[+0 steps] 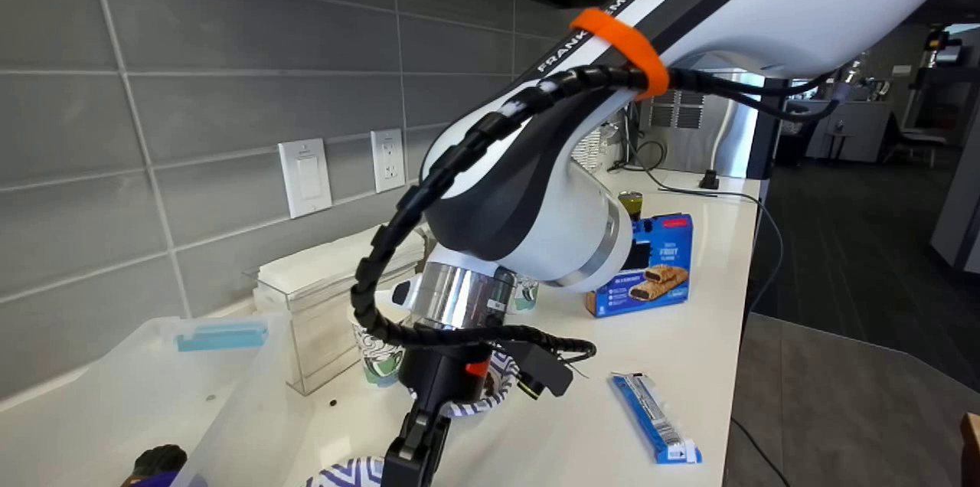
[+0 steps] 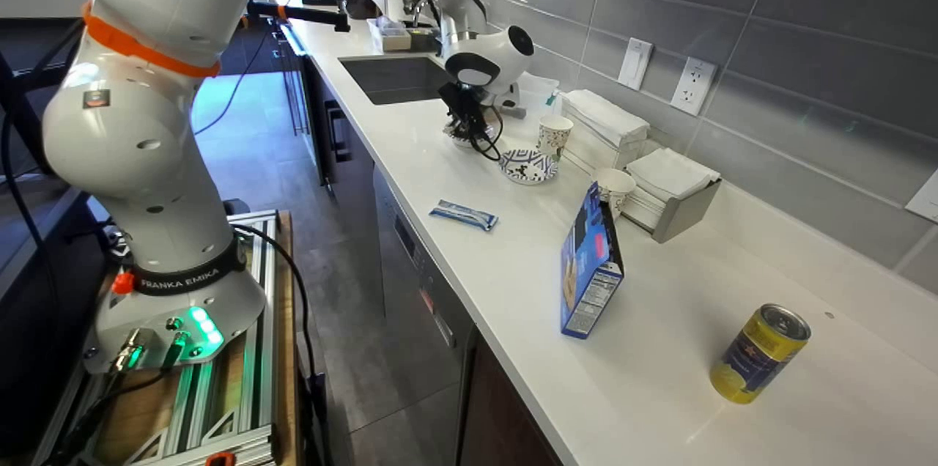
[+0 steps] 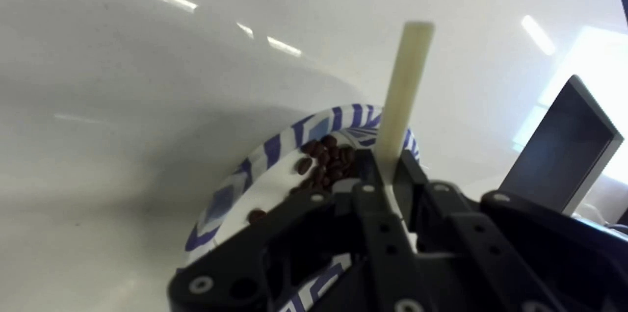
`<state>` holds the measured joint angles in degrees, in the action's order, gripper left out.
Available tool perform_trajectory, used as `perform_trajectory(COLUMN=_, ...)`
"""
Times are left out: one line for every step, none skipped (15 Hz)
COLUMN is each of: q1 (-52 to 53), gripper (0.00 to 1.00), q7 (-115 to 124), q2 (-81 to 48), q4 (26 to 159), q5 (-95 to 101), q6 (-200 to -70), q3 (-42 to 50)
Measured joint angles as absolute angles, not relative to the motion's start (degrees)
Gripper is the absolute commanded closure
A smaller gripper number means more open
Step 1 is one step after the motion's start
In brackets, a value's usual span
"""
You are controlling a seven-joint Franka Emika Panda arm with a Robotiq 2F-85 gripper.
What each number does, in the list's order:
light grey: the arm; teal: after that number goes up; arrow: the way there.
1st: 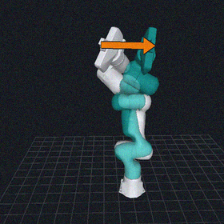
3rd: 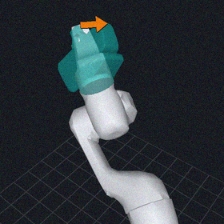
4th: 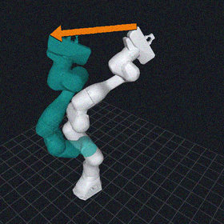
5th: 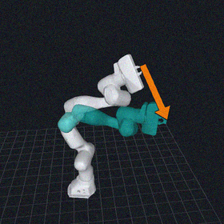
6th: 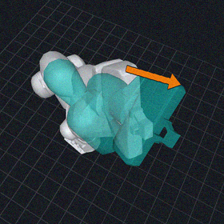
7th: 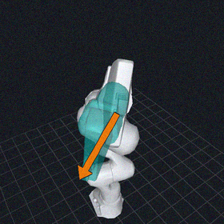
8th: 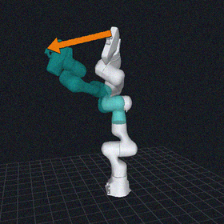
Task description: Take one scoop from the bowl on the left and empty into the bowl on the right
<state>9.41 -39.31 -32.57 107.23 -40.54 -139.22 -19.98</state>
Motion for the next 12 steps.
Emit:
perform_trajectory(q1=9.5, gripper=0.97, q7=-37.4, q2=-33.1, q4=106.4, q5=-39.5, q6=-138.5, q3=-19.9)
perform_trajectory(q1=9.6, gripper=0.97, q7=-35.3, q2=-33.6, q4=105.4, q5=-38.5, q6=-137.7, q3=-19.8)
perform_trajectory(q1=9.6, gripper=0.97, q7=-33.5, q2=-34.1, q4=104.5, q5=-37.9, q6=-136.8, q3=-19.8)
perform_trajectory(q1=9.6, gripper=0.97, q7=-31.8, q2=-34.7, q4=103.5, q5=-37.3, q6=-136.1, q3=-19.8)
perform_trajectory(q1=9.6, gripper=0.97, q7=-30.0, q2=-35.2, q4=102.5, q5=-36.8, q6=-135.1, q3=-19.8)
perform_trajectory(q1=9.6, gripper=0.97, q7=-28.4, q2=-35.9, q4=101.5, q5=-36.5, q6=-134.2, q3=-19.8)
perform_trajectory(q1=9.6, gripper=0.97, q7=-26.9, q2=-36.5, q4=100.5, q5=-36.4, q6=-133.2, q3=-19.8)
perform_trajectory(q1=9.5, gripper=0.97, q7=-25.6, q2=-37.1, q4=99.6, q5=-36.4, q6=-132.4, q3=-19.8)
perform_trajectory(q1=9.5, gripper=0.97, q7=-24.6, q2=-37.7, q4=98.7, q5=-36.4, q6=-131.5, q3=-19.8)
perform_trajectory(q1=9.5, gripper=0.97, q7=-23.5, q2=-38.3, q4=97.8, q5=-36.4, q6=-130.7, q3=-19.8)
perform_trajectory(q1=9.5, gripper=0.97, q7=-22.7, q2=-38.8, q4=97.0, q5=-36.4, q6=-129.8, q3=-19.8)
perform_trajectory(q1=9.5, gripper=0.97, q7=-21.9, q2=-39.3, q4=96.3, q5=-36.4, q6=-128.8, q3=-19.7)
